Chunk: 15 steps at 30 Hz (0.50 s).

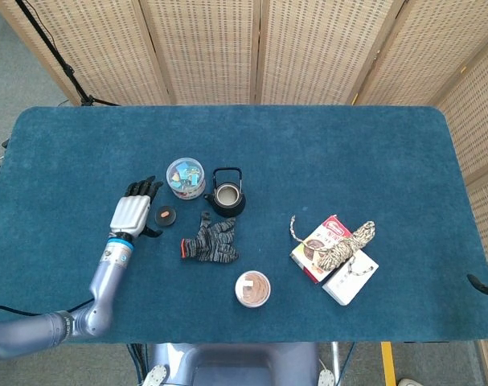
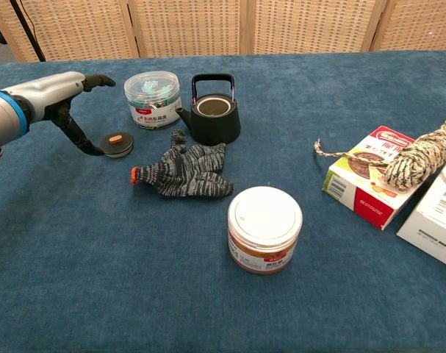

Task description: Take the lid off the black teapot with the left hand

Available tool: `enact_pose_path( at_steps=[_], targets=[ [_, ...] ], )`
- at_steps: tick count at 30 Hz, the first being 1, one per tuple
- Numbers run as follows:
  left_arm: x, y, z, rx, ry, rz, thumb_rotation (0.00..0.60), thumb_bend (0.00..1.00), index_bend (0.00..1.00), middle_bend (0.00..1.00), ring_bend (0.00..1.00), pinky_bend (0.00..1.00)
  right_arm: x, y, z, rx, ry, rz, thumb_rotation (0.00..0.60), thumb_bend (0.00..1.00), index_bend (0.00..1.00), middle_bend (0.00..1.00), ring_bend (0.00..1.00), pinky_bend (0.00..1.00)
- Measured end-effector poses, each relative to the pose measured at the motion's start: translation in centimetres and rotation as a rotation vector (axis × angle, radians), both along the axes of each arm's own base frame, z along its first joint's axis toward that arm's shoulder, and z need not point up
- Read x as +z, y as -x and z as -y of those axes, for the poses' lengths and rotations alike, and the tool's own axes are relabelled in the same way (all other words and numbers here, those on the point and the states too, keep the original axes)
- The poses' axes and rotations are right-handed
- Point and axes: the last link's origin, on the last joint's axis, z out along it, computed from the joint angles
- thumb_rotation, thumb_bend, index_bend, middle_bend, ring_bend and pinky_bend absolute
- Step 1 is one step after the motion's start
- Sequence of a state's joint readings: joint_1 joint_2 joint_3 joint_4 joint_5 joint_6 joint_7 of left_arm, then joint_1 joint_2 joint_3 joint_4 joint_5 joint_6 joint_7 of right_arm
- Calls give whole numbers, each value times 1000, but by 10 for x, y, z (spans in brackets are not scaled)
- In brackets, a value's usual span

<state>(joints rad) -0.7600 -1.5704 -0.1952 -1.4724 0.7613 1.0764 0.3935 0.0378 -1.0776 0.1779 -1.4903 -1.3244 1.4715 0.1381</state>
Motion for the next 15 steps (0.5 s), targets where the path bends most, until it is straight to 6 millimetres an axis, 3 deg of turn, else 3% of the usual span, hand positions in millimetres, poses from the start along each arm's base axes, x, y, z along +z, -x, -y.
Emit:
enact_pose_path(
  at_steps=[7, 15],
  targets=[
    [42, 5, 22, -50, -76, 16, 600, 14, 0, 0, 0, 0, -1, -5, -2, 25, -6, 6, 600, 0, 66, 0, 0, 0],
    [100, 41, 66, -95, -265, 21, 600, 14, 0, 0, 0, 0, -5, -12, -4, 67, -22, 0, 600, 0, 66, 0, 0, 0]
  ],
)
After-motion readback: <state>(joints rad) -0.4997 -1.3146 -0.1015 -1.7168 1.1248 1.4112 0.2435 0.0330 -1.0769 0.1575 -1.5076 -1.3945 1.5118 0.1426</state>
